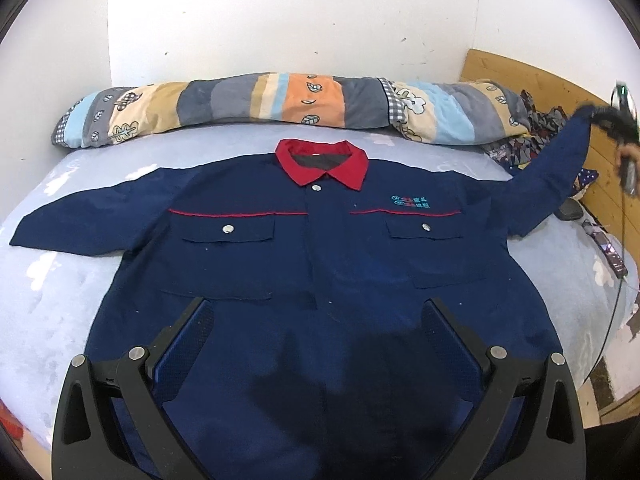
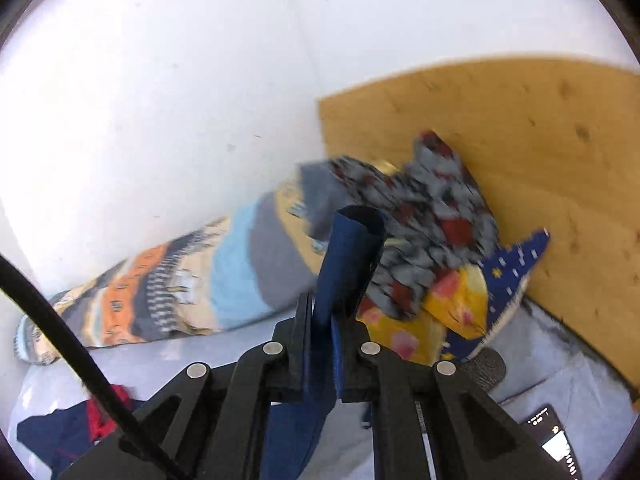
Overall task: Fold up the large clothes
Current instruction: 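Carry the held sleeve across the jacket body with the right gripper and release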
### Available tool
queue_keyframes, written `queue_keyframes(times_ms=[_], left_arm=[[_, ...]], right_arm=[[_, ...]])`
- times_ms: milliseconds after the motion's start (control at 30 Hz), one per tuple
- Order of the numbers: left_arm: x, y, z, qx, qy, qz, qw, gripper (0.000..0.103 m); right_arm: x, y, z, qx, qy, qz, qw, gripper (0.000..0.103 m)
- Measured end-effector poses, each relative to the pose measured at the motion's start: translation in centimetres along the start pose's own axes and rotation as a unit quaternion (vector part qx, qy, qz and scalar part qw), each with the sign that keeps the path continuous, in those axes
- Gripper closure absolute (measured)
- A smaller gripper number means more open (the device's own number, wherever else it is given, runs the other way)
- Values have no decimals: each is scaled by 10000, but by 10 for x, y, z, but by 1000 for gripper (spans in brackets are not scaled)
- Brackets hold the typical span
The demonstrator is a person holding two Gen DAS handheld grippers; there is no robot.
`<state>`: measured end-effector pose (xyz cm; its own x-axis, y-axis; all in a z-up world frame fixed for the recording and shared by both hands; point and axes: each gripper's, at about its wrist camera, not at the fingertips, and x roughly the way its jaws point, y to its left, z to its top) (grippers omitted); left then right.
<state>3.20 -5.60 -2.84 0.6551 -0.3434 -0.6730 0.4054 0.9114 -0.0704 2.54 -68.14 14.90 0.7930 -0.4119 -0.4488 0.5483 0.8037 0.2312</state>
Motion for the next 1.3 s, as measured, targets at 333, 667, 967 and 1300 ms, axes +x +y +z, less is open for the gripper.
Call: queue_keyframes(times_ms=[333, 667, 967, 1300], left_arm=[[9, 30, 44, 288, -249, 408, 9984, 0], [-12, 110, 54, -436, -381, 775, 9953, 0], [-55, 165, 52, -954, -771, 910, 9883, 0], [-75, 207, 45, -1406, -814, 1032, 9813, 0]], right_arm=[[-86, 162, 14, -853, -29, 891, 9924, 93], [-109, 356, -40, -1651, 352, 1742, 9701, 93], [-81, 528, -173, -2178, 1098, 2301, 9421, 94], [1, 624, -376, -2742, 2165, 2346, 9071, 94]])
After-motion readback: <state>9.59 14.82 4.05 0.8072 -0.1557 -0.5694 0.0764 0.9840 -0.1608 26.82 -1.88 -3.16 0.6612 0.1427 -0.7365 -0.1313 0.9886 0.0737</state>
